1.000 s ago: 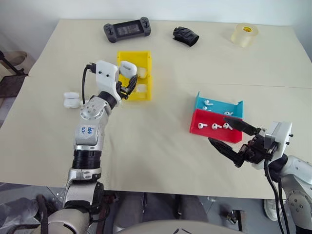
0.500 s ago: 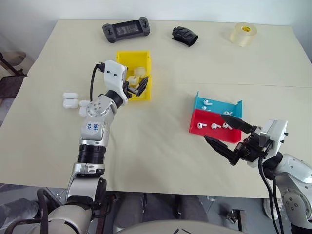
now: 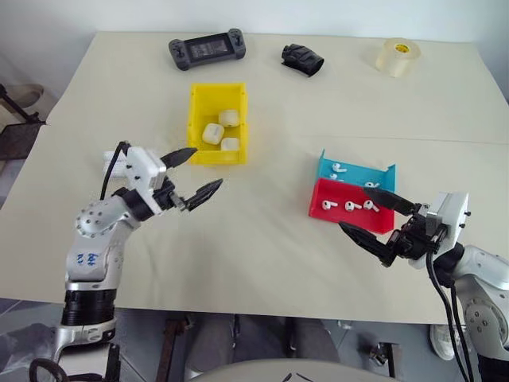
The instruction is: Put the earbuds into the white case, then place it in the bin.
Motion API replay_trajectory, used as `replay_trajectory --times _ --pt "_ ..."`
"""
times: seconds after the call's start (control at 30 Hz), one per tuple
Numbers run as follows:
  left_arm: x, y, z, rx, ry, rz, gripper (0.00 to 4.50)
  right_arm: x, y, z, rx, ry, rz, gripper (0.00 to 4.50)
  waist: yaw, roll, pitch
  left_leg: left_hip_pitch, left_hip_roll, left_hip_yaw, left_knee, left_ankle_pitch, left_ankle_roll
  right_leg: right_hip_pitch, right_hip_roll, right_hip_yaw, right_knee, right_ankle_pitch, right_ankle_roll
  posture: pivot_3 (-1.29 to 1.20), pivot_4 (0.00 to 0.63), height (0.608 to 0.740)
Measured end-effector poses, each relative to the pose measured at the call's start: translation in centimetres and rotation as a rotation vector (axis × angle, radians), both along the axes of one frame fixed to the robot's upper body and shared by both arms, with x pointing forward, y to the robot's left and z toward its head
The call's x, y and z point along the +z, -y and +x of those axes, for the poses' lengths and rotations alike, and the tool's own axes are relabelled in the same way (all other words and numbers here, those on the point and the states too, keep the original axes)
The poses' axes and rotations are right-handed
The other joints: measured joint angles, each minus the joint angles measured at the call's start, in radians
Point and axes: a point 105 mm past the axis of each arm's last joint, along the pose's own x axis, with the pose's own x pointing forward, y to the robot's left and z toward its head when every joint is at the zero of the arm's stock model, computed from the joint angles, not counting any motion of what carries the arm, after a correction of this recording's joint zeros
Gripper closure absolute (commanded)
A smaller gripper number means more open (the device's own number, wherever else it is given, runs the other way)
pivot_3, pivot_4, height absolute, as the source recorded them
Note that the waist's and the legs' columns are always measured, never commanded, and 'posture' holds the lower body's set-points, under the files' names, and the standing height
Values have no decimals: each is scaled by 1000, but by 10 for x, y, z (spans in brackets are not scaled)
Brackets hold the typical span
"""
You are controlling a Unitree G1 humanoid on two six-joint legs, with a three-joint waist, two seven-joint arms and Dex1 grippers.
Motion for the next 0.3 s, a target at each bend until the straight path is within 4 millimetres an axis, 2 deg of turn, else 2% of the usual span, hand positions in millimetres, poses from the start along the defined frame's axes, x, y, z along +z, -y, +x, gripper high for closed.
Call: replay_trajectory --times 0.1,0.3 --pt "-13 -11 -13 -31 -80 40 67 -2 9 3 -9 -10 -23 0 3 0 0 0 0 -1 0 0 0 0 0 -1 0 0 0 0 150 740" --pt "-9 -8 -18 -65 -49 46 67 -4 11 5 2 -13 -36 0 1 0 0 0 1 -1 0 0 0 0 0 0 0 0 0 0 150 740"
